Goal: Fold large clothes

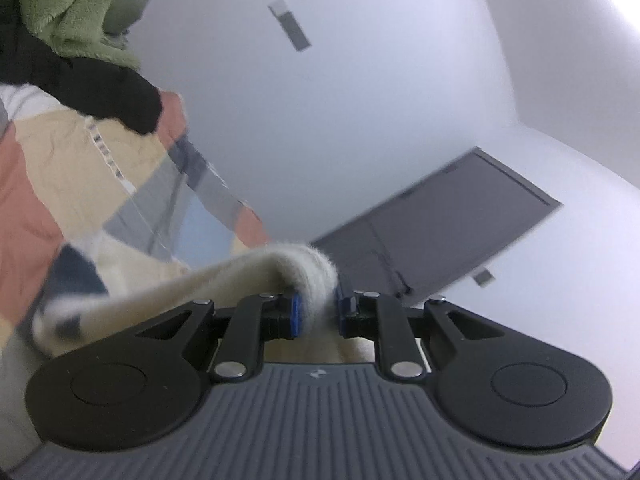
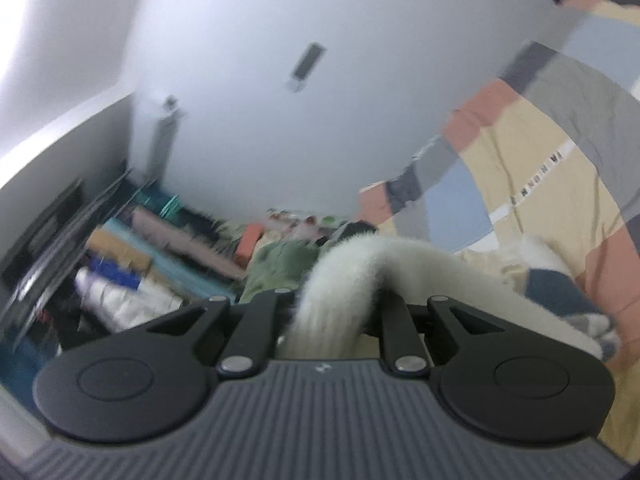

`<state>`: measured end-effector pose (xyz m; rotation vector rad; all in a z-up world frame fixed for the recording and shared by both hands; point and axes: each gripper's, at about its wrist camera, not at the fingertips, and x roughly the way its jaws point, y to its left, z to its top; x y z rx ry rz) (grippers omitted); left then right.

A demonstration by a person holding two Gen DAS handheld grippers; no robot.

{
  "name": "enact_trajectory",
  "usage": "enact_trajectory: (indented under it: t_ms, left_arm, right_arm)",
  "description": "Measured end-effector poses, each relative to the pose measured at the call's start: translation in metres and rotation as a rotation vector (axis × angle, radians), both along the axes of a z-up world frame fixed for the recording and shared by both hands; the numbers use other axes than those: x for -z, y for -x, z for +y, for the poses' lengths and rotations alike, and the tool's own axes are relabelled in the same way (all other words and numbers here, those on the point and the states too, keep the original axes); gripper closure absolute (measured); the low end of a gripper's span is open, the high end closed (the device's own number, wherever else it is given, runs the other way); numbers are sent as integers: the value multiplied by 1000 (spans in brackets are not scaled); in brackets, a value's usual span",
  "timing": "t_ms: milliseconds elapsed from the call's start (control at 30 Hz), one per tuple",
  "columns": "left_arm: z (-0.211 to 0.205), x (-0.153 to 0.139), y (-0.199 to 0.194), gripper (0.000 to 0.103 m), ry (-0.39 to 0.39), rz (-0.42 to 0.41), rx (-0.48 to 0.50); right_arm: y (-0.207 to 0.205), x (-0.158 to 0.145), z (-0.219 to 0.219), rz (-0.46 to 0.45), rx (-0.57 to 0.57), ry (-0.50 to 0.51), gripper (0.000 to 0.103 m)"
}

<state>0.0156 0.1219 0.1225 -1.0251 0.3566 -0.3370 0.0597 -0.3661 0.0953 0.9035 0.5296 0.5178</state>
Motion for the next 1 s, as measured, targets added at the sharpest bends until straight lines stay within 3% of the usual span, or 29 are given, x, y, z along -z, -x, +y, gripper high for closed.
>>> enact_trajectory:
  t_ms: [233, 433, 633, 833, 1000]
  left_arm:
    - [13, 53, -119, 83, -81, 96, -64]
    - [32, 125, -195, 83, -74, 187, -64]
    - [40, 198, -252, 83, -60, 299, -44]
    - [43, 238, -299, 83, -92, 361, -12]
    - [46, 258, -310, 83, -68, 381, 8]
  right_arm:
    - [-88, 57, 18, 116, 107, -56, 86]
    - [-149, 120, 33, 160, 138, -19, 86]
    - [-185, 176, 34, 182, 138, 59, 86]
    - [-215, 216, 43, 185, 183, 176, 86]
    - [-235, 234, 39, 204, 166, 153, 85]
